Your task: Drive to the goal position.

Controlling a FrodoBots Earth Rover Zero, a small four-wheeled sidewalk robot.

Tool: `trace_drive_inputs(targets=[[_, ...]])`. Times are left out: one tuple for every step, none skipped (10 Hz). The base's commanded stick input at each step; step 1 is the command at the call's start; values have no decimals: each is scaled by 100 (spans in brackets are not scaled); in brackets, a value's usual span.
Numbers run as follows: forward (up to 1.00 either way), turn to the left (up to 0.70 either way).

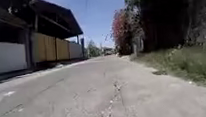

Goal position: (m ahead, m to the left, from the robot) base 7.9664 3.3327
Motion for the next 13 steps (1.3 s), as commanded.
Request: trace_drive_inputs(targets=[[100,2],[100,2],[100,2],[100,2],[100,2],[100,2],[100,-29],[100,-38],[100,-17],[100,2],[100,2],[100,2],[100,2]])
